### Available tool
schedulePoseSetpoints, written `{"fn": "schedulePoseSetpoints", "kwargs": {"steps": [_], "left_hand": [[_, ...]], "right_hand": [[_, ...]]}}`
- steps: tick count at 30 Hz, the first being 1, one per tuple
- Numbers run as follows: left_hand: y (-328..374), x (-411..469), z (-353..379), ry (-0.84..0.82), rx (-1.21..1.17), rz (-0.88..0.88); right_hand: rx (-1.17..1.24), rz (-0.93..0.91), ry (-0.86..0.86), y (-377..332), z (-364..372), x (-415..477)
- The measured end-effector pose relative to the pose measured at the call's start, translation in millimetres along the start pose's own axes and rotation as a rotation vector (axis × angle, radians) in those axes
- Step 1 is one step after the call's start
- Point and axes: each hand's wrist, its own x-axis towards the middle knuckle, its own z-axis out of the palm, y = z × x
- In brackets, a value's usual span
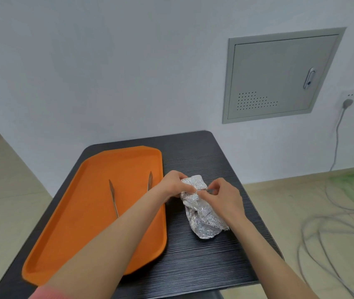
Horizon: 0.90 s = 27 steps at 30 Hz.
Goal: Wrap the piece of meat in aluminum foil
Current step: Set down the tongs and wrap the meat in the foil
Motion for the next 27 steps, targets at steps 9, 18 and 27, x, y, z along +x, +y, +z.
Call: {"fn": "schedulePoseSetpoints", "kwargs": {"steps": [9, 18, 27], "left_hand": [[2, -1, -1, -0.029, -0.085, -0.039], [0, 0, 5, 0.001, -0.099, -0.013], [2, -3, 5, 0.018, -0.032, 0.002]], "right_hand": [[-0.526, -0.010, -0.201, -27, 20, -30], [-0.580, -0.028, -0.160, -8, 14, -35], [-0.580, -0.087, 0.017, -2, 20, -36]]}}
